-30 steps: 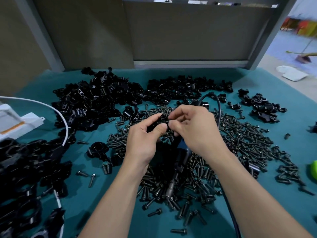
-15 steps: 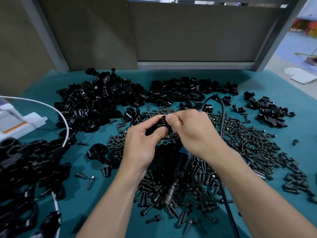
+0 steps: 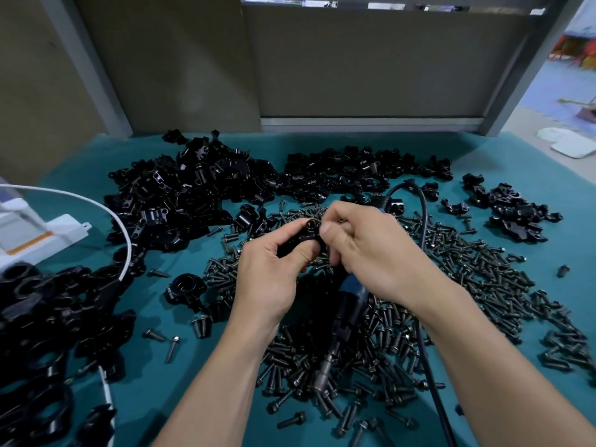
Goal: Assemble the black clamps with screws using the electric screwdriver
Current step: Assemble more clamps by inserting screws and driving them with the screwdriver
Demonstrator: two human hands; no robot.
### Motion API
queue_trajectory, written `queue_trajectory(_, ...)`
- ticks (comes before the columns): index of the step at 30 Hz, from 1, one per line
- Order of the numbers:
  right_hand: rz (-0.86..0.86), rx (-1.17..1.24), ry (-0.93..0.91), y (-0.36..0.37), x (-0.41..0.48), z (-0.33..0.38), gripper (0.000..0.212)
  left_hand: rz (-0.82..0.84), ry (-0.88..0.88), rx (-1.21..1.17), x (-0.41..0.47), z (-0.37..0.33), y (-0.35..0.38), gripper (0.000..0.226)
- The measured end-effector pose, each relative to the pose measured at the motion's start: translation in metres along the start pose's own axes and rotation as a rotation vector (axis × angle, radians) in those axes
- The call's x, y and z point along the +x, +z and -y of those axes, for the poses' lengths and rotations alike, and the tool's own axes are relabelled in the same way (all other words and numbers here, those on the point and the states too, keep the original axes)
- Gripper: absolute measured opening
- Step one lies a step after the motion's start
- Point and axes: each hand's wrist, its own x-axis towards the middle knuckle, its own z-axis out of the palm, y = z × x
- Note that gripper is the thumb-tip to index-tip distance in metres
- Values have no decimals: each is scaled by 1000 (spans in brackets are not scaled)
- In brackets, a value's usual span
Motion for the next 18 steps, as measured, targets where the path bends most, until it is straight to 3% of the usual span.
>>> queue_trajectory(2, -21, -5, 11, 2, -1, 1, 29, 10, -4, -1, 0, 0, 1, 41)
queue_trajectory(6, -139, -98, 43, 12, 3, 6, 51, 0, 6, -7, 1, 1, 0, 35)
queue_trajectory(11, -29, 16, 18, 0, 1, 5, 25, -16, -8, 28, -2, -3, 2, 48)
queue_trajectory(16, -98, -54, 103, 6, 6, 7, 50, -28, 29, 33, -2, -3, 3, 46)
queue_trajectory(18, -54, 20, 61, 3, 1, 4, 45, -23, 25, 56, -1, -4, 2, 46)
